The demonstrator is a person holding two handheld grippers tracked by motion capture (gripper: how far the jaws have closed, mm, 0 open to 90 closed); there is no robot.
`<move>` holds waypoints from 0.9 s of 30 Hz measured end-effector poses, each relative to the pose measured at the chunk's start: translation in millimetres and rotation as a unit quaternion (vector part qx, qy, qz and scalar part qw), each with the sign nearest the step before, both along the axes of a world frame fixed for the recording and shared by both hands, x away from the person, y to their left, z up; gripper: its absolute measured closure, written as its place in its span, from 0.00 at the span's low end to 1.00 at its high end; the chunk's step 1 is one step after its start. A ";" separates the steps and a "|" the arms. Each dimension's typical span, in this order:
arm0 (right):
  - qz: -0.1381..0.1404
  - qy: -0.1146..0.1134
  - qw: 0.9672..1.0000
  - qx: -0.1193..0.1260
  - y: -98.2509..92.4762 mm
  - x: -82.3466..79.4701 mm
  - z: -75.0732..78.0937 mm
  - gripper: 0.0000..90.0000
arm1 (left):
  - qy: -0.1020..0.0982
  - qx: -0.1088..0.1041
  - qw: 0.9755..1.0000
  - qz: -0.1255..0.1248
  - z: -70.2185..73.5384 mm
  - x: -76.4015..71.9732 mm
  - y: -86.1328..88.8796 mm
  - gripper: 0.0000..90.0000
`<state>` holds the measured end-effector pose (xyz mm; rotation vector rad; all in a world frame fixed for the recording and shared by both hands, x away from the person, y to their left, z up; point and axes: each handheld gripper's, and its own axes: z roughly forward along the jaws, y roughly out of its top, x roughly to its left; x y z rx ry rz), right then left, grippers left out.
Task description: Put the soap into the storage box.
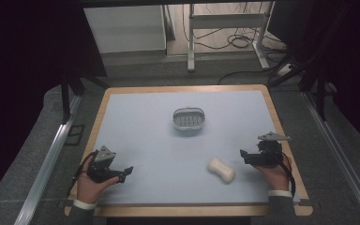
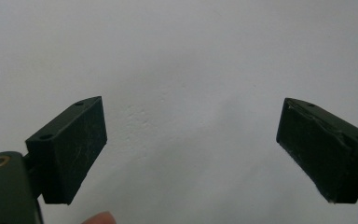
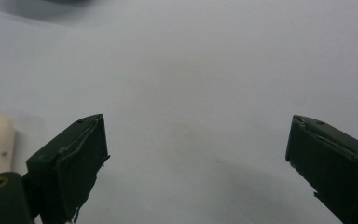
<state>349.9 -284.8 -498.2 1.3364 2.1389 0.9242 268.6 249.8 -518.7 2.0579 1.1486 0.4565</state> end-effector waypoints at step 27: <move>-0.004 -0.008 1.000 0.012 -10.4 0.6 0.7 0.13 | 0.008 -0.004 1.000 -0.016 -5.9 2.6 -8.4 0.09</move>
